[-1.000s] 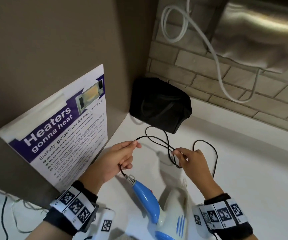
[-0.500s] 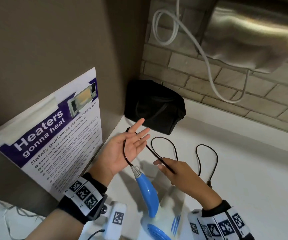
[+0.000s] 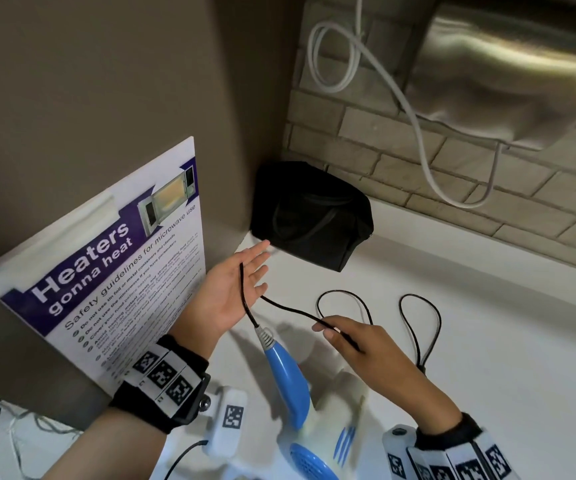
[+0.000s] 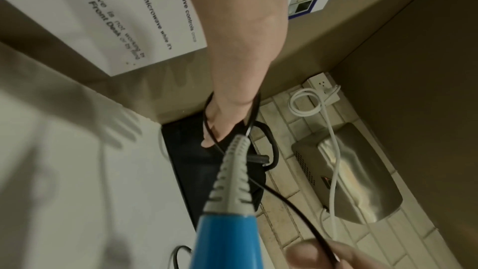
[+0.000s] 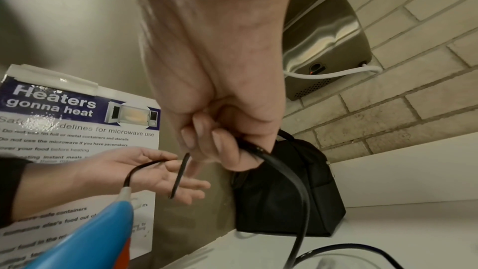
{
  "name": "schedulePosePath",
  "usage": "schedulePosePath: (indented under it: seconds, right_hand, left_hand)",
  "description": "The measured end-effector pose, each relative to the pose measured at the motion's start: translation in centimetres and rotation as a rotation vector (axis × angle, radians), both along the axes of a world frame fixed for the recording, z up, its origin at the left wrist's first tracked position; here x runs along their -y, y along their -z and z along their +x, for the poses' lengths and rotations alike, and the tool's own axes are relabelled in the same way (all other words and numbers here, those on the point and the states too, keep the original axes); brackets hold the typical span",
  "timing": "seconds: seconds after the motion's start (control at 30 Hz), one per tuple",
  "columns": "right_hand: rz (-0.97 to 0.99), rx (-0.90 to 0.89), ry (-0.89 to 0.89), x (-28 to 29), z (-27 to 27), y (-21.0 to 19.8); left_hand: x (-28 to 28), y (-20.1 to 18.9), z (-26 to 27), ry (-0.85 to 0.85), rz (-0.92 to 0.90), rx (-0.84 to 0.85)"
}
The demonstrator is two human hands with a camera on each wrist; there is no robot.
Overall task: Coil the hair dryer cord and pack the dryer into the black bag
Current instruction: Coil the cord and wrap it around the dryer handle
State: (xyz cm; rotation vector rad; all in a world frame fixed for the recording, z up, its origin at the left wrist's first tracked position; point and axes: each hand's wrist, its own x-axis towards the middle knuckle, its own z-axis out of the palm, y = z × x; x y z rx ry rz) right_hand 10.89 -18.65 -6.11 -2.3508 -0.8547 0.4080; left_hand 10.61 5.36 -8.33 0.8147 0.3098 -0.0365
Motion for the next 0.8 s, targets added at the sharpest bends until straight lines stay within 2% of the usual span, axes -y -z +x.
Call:
schedulePosePath:
  seconds: [0.23, 0.43, 0.6, 0.8]
  right_hand:
    - [0.029, -0.005, -0.049, 0.0, -0.6, -1.1]
    - [0.066, -0.019, 0.01, 0.3, -0.6, -1.7]
    - [0.136, -0.067, -0.012, 0.6, -0.8, -1.6]
    - [0.137, -0.016, -0.154, 1.0, -0.2, -2.7]
  left_hand:
    - [0.2, 0.3, 0.3, 0.004, 0.107, 0.0]
    - [0.5, 0.8, -0.1, -0.017, 0.192, 0.039]
    - [0.2, 0.6, 0.0, -0.018, 0.071, 0.0]
    - [-0.4, 1.7, 0.1, 0.056, 0.094, -0.03]
